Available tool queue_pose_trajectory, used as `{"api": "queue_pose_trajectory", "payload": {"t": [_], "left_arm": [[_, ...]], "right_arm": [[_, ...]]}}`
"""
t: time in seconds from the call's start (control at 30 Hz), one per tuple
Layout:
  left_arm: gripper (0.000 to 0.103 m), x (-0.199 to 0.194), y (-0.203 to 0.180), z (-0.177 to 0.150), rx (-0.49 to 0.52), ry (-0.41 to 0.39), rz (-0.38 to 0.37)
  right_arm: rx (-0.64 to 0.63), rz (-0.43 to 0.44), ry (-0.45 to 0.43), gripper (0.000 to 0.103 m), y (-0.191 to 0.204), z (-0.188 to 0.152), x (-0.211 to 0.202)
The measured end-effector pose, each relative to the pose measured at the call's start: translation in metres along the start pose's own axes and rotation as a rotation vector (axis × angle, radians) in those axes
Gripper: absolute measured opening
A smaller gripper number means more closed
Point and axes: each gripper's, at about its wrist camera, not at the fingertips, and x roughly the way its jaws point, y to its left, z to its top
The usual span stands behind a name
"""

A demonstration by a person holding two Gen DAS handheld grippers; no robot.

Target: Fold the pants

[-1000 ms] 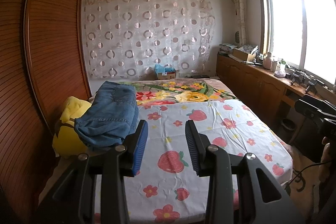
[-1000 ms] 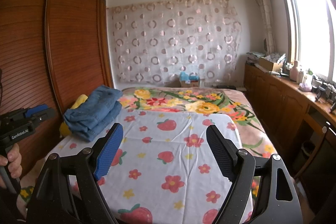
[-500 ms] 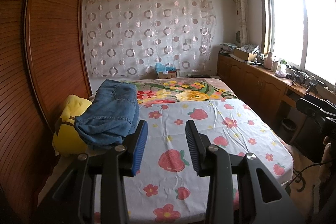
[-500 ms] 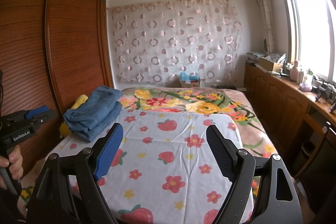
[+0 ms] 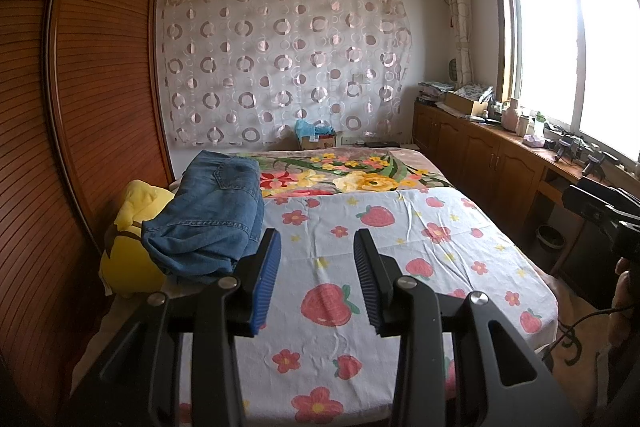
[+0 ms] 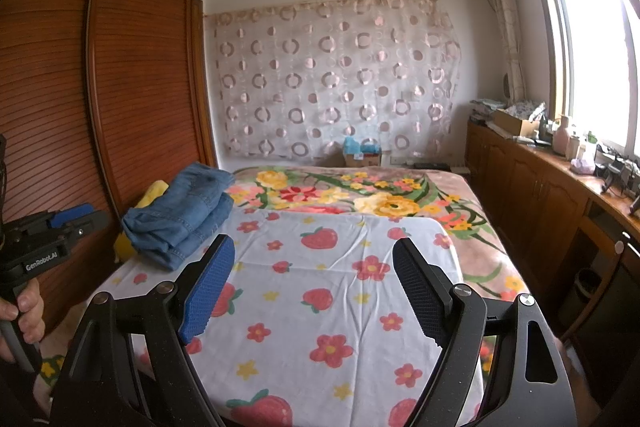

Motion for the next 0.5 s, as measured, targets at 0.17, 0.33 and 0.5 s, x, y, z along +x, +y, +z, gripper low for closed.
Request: {"api": "queue_pose_trajectory", "payload": {"t": [0.17, 0.33, 0.5], "left_arm": [[0.037, -0.0005, 0.0008, 0.0002, -0.001, 0.001, 0.000], [0.037, -0.0001, 0.0018, -0.0014, -0.003, 0.002, 0.001], [0.037, -0.0002, 0.0018, -0.0009, -0.002, 0.002, 0.002]], "right_arm": [[0.001, -0.001, -0.001, 0.083, -0.0001, 0.0002, -0.0003], [0.000, 0.000, -0.001, 0.083, 0.0002, 0.0009, -0.0004], [0.000, -0.002, -0.002, 0.083, -0.0002, -0.0004, 0.0001]]}}
